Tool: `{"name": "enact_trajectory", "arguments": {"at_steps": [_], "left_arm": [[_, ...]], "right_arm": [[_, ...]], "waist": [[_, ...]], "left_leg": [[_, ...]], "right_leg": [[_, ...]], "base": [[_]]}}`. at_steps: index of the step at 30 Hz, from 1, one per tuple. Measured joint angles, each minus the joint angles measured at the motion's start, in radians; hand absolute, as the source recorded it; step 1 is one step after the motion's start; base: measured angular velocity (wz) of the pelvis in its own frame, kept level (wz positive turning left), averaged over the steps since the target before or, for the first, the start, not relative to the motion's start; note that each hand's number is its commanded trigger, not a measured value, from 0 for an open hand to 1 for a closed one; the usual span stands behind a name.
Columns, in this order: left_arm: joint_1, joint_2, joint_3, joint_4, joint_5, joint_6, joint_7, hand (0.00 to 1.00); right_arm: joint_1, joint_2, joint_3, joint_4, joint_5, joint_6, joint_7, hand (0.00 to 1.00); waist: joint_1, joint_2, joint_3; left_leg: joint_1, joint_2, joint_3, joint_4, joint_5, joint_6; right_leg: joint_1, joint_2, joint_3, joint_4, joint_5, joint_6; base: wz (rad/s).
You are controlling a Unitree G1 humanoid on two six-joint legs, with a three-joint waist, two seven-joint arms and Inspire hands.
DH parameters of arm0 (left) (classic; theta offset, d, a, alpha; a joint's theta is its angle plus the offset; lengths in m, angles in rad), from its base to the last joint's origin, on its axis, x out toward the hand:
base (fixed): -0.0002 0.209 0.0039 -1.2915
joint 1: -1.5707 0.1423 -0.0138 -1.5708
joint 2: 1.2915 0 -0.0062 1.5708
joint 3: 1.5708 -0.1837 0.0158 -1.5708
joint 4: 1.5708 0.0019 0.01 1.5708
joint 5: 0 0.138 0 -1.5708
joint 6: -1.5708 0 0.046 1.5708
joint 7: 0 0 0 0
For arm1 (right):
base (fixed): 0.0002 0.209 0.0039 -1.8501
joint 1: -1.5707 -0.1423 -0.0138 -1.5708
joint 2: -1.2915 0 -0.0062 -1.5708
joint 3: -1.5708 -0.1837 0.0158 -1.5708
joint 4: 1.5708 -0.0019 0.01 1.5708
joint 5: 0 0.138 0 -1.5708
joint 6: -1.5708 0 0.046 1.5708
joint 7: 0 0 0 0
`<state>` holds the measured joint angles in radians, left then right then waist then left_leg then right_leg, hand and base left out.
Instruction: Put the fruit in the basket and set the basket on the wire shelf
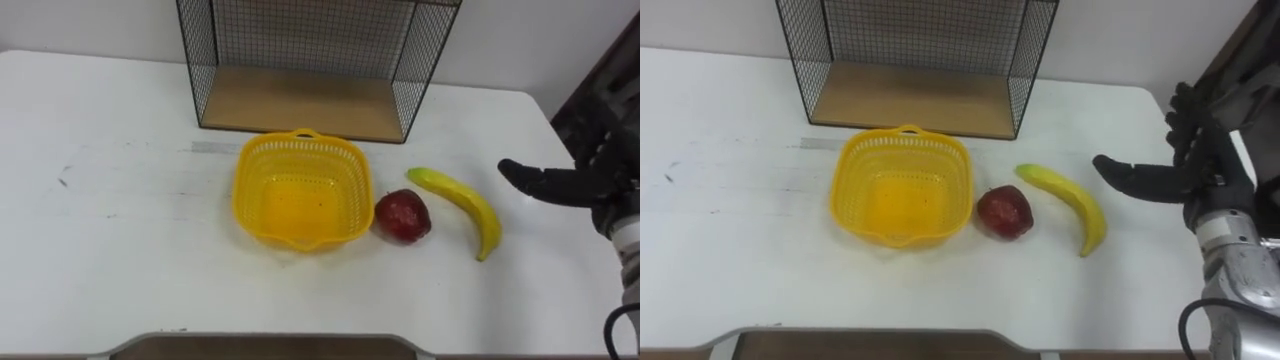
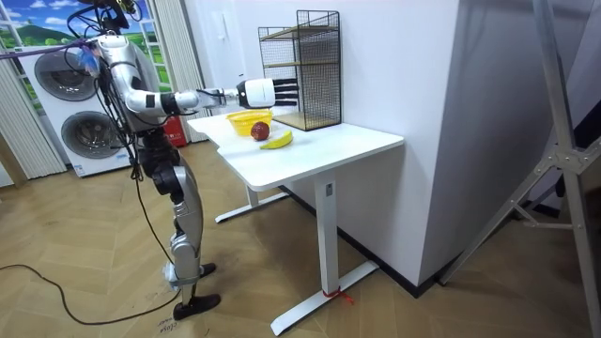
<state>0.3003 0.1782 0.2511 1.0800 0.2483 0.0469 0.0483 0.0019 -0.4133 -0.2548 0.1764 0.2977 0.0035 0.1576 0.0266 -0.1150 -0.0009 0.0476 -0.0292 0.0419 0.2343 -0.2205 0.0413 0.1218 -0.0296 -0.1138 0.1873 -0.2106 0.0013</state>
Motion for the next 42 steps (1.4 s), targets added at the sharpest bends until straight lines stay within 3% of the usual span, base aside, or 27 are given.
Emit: {"name": "enact_trajectory", "arguments": {"at_steps": [10,13,18,28,35,42], "left_arm": [[-0.005,0.002,-0.001,0.000,0.000,0.009,-0.007,0.00],[-0.011,0.006,-0.001,0.000,0.000,0.014,-0.022,0.00],[-0.036,0.014,-0.023,0.000,0.000,0.014,-0.022,0.00],[-0.052,0.044,-0.096,0.003,-0.002,0.016,-0.023,0.00],[-0.073,0.046,-0.151,0.039,-0.003,0.018,-0.048,0.00],[-0.083,0.046,-0.158,0.040,-0.001,0.029,-0.089,0.00]], "right_arm": [[0.000,-0.012,0.002,-0.002,-0.057,0.020,0.105,0.00],[-0.001,-0.048,0.041,-0.021,-0.083,0.021,0.145,0.00],[-0.004,-0.065,0.075,-0.051,-0.086,0.021,0.201,0.00],[-0.026,-0.065,0.131,-0.053,-0.086,0.021,0.243,0.00],[-0.038,-0.066,0.166,-0.050,-0.112,0.021,0.270,0.00],[-0.039,-0.064,0.197,-0.050,-0.226,0.027,0.288,0.00]], "waist": [[0.008,-0.005,0.0051],[0.011,-0.005,0.0060],[0.025,-0.004,0.0073],[0.050,-0.005,0.0067],[0.057,-0.002,0.0086],[0.062,0.000,0.0087]], "left_leg": [[-0.003,0.000,-0.002,0.003,0.000,0.000],[-0.002,0.001,-0.002,0.002,0.000,0.000],[-0.002,0.002,-0.002,0.002,0.000,0.000],[-0.002,0.001,-0.004,0.004,0.000,0.000],[-0.005,0.001,-0.013,0.005,0.000,0.000],[-0.004,0.001,-0.017,0.006,0.000,-0.001]], "right_leg": [[-0.002,0.001,0.002,0.002,0.001,-0.001],[-0.002,0.002,0.003,0.001,0.001,-0.001],[-0.002,0.003,0.002,0.000,0.002,-0.002],[-0.001,0.002,0.000,0.000,0.002,-0.002],[0.001,0.002,-0.006,0.000,0.002,-0.002],[0.000,0.002,-0.012,0.000,0.002,-0.002]], "base": [[0.00],[0.00],[0.00],[0.00],[0.01],[0.02]]}}
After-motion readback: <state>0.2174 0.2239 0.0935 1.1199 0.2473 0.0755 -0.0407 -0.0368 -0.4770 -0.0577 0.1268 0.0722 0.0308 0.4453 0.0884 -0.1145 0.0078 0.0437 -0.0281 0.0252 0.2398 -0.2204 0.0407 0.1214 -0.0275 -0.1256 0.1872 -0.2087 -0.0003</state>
